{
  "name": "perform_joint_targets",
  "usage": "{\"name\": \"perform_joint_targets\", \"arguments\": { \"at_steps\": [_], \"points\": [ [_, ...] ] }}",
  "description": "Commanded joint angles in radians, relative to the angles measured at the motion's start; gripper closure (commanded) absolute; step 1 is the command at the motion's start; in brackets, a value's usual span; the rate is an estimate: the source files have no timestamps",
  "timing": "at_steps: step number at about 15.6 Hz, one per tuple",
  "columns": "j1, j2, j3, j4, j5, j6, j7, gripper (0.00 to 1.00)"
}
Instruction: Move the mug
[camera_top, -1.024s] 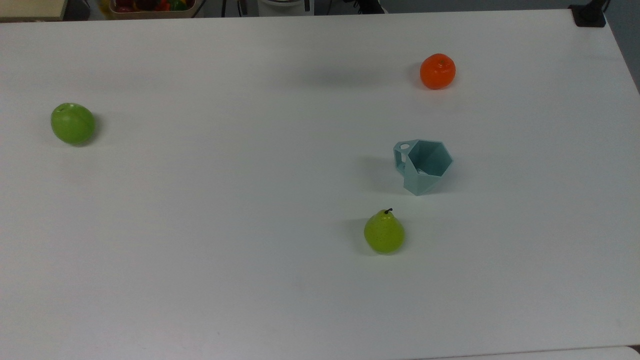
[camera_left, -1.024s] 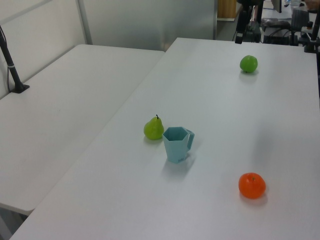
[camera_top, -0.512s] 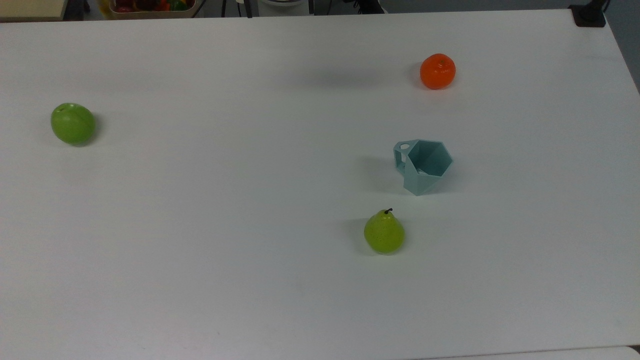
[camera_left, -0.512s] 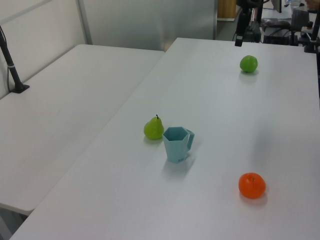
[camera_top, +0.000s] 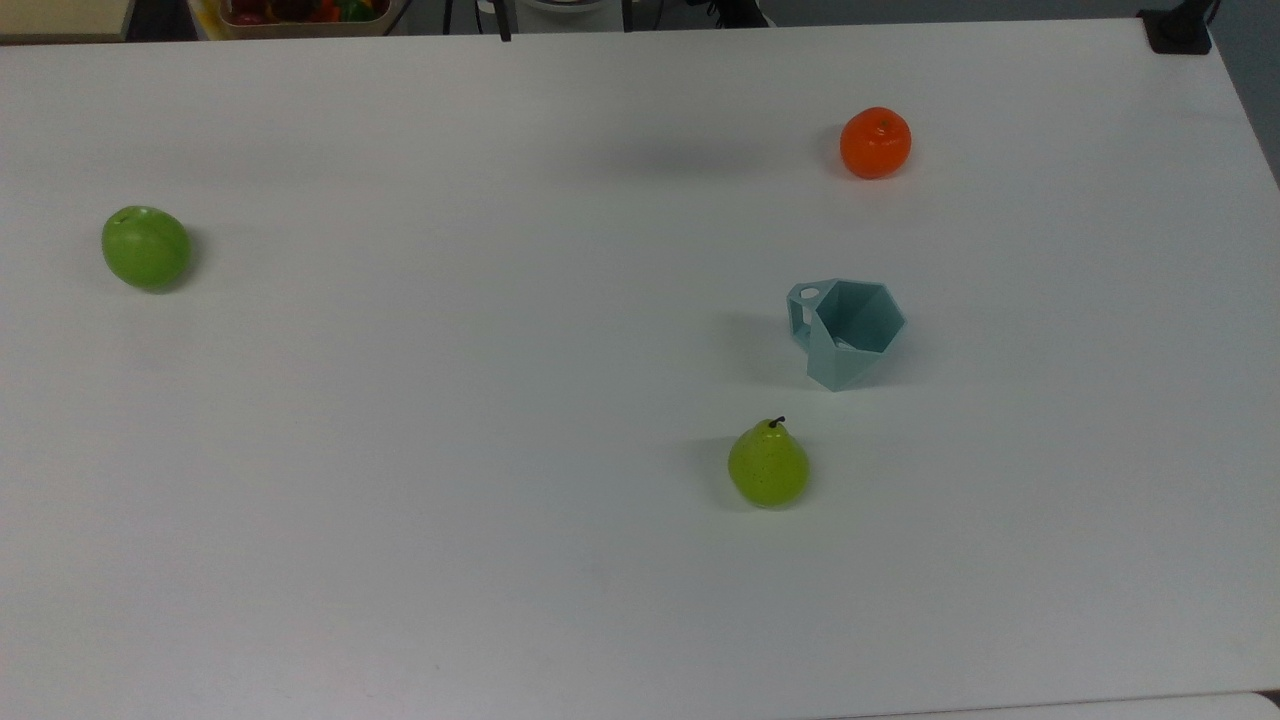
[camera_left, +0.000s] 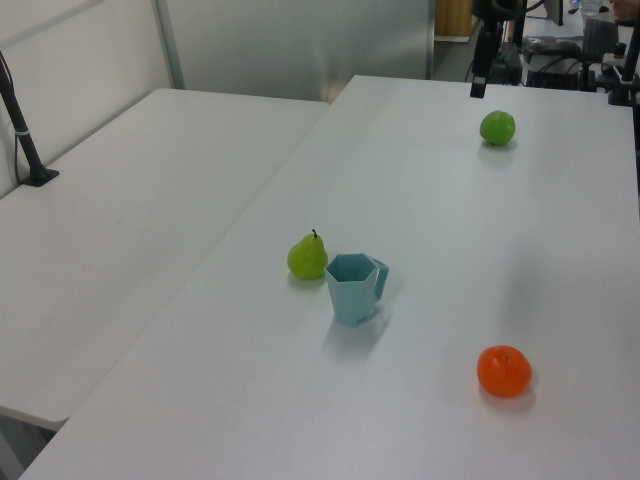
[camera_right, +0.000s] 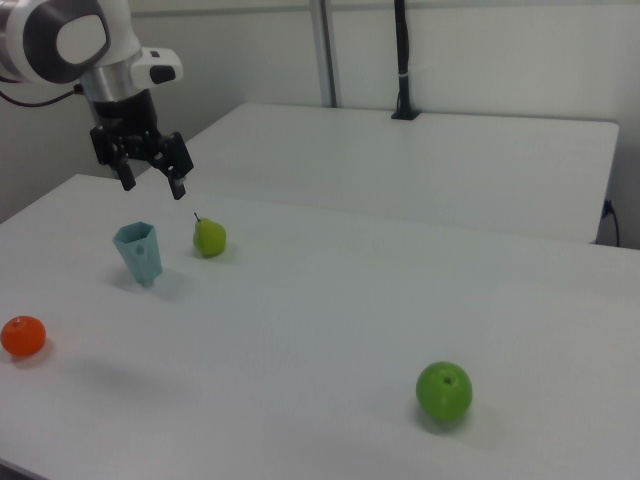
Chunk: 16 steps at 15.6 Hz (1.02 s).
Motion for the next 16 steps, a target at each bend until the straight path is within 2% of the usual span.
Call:
{"name": "perform_joint_targets", "arguments": {
  "at_steps": [1, 5, 7, 10, 13, 14, 16],
  "points": [
    [0.009, -0.012, 0.033, -0.041, 0.022, 0.007, -0.021, 0.00],
    [0.009, -0.001, 0.039, -0.050, 0.022, 0.009, -0.053, 0.00],
    [0.009, 0.026, 0.065, -0.041, 0.022, 0.015, -0.104, 0.00],
    [0.012, 0.132, 0.100, 0.030, 0.022, 0.051, -0.110, 0.00],
    [0.053, 0.192, 0.107, 0.047, 0.015, 0.166, -0.104, 0.00],
    [0.070, 0.207, 0.108, 0.044, 0.007, 0.214, -0.104, 0.04],
    [0.085, 0.238, 0.108, 0.041, 0.005, 0.271, -0.113, 0.04]
  ]
}}
